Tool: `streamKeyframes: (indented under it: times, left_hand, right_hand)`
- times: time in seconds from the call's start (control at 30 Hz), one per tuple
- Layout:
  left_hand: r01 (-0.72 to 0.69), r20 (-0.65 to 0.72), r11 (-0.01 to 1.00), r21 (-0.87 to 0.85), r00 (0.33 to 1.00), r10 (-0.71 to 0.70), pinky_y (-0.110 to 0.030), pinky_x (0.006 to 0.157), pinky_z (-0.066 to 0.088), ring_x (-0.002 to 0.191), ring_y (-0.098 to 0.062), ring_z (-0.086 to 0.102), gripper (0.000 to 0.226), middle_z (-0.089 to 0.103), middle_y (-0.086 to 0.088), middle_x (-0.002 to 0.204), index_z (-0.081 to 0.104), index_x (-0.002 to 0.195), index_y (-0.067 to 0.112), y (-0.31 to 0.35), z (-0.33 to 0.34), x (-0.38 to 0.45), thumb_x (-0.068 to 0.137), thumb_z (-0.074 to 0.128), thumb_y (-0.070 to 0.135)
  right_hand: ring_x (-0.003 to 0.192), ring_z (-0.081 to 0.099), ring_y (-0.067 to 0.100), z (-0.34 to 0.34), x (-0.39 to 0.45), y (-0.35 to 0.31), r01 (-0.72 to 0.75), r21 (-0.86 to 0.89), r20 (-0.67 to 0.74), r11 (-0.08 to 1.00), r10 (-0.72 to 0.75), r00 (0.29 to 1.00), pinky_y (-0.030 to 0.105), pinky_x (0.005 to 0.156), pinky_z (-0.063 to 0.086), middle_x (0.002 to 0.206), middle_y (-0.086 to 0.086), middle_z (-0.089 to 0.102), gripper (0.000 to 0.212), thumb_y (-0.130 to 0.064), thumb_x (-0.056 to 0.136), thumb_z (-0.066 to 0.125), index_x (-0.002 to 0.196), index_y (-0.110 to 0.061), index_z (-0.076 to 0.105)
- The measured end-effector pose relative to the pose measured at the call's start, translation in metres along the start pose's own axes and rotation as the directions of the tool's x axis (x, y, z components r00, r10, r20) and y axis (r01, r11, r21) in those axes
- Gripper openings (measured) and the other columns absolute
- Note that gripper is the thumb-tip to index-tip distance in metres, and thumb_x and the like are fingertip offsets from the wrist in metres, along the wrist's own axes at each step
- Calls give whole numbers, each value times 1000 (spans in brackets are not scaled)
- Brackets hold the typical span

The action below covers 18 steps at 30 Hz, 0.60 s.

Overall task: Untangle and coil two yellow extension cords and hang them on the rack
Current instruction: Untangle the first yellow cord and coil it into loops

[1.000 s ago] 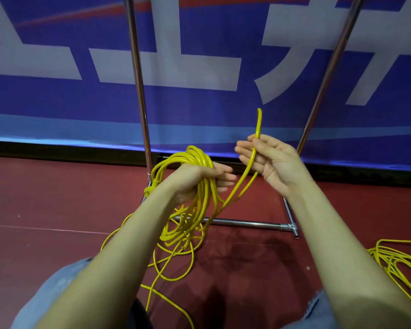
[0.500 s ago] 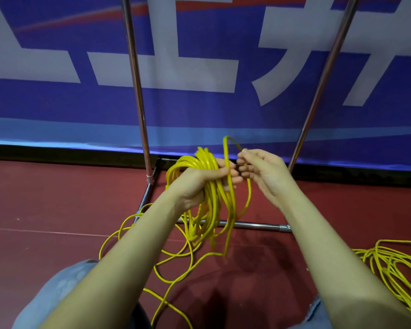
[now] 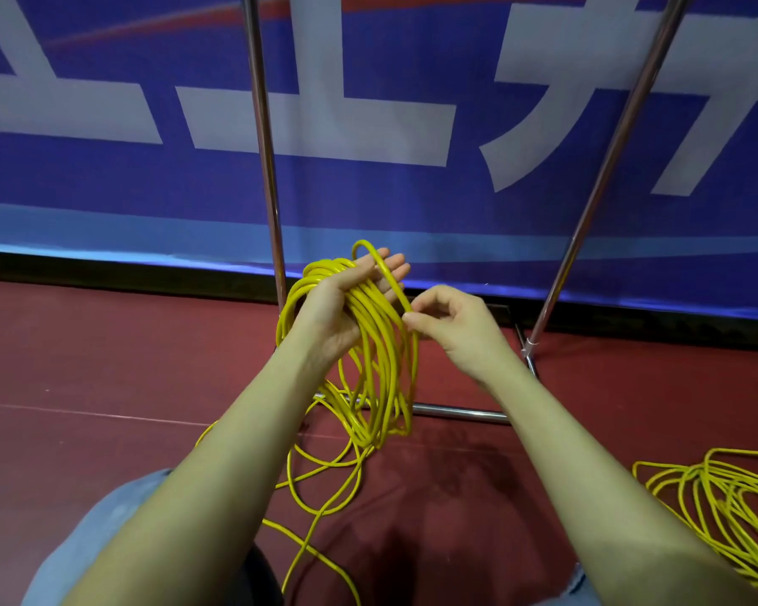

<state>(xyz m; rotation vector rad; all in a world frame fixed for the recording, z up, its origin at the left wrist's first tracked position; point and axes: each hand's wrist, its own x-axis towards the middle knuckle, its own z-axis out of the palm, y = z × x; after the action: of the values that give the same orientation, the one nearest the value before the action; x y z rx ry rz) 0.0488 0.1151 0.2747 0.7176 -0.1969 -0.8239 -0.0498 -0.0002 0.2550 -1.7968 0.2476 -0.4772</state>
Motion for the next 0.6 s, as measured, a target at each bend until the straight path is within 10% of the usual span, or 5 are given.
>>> streamKeyframes:
  times: [0.3, 0.6]
  left_hand:
    - [59, 0, 972, 228, 998, -61, -37, 104, 42, 111, -26, 61, 27, 66, -16, 112, 68, 94, -4, -1, -3, 2, 75, 50, 5]
    - [79, 25, 986, -147, 997, -76, -45, 96, 45, 105, -35, 61, 34, 66, -25, 107, 56, 109, -6, -7, 2, -1, 90, 31, 5]
  right_hand:
    - [40, 34, 2, -11, -2, -9, 83, 29, -182, 996, -77, 980, 17, 39, 30, 64, 0, 41, 24, -6, 99, 41, 86, -17, 57]
    - [40, 40, -2, -4, -3, -10, 29, -177, 25, 984, -25, 999, 11, 45, 31, 60, -5, 46, 22, -7, 97, 45, 80, -12, 59]
